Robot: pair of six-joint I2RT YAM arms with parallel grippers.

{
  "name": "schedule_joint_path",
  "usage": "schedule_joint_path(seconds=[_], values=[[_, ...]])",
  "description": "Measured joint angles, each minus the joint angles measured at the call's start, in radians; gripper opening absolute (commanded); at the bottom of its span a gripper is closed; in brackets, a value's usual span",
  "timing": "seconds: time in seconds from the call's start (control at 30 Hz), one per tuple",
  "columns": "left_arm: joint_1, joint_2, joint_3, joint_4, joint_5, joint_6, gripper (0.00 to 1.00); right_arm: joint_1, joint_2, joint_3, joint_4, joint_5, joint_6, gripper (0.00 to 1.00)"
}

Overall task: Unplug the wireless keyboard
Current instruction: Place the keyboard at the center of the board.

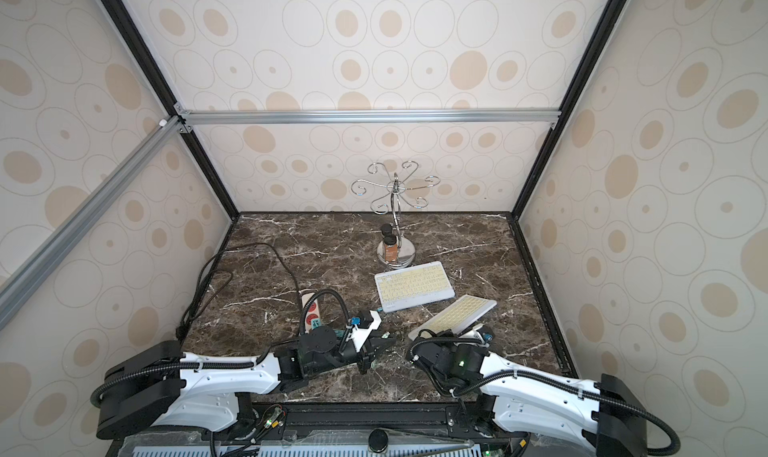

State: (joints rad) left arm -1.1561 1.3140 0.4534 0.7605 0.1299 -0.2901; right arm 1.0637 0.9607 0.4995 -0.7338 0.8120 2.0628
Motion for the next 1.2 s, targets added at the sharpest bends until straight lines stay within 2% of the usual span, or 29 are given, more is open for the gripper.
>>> schedule_joint_path(seconds=[0.13, 0.2, 0.27, 0.33, 0.6, 0.83, 1.2], values=[[0.0, -0.004, -0.004, 0.0, 0.0, 0.0, 0.0, 0.0, 0.069, 0.002, 0.076, 0.016, 0.01, 0.02], [0.0, -0.004, -0.005, 0.0, 0.0, 0.0, 0.0, 0.0, 0.092, 0.004, 0.103, 0.022, 0.013, 0.09], [0.0, -0.005, -0.005, 0.0, 0.0, 0.0, 0.0, 0.0, 0.107, 0.004, 0.127, 0.023, 0.017, 0.21], [0.001, -0.005, -0.006, 0.0, 0.0, 0.0, 0.0, 0.0, 0.126, -0.001, 0.131, -0.015, 0.003, 0.27], [0.002, -0.005, -0.006, 0.0, 0.0, 0.0, 0.0, 0.0, 0.156, -0.03, 0.134, -0.093, -0.03, 0.32], [0.003, -0.005, -0.006, 0.0, 0.0, 0.0, 0.0, 0.0, 0.177, -0.035, 0.163, -0.109, -0.04, 0.51], [0.003, 0.045, -0.026, 0.012, 0.006, -0.002, 0.0, 0.0, 0.177, -0.039, 0.204, -0.095, -0.041, 0.67]])
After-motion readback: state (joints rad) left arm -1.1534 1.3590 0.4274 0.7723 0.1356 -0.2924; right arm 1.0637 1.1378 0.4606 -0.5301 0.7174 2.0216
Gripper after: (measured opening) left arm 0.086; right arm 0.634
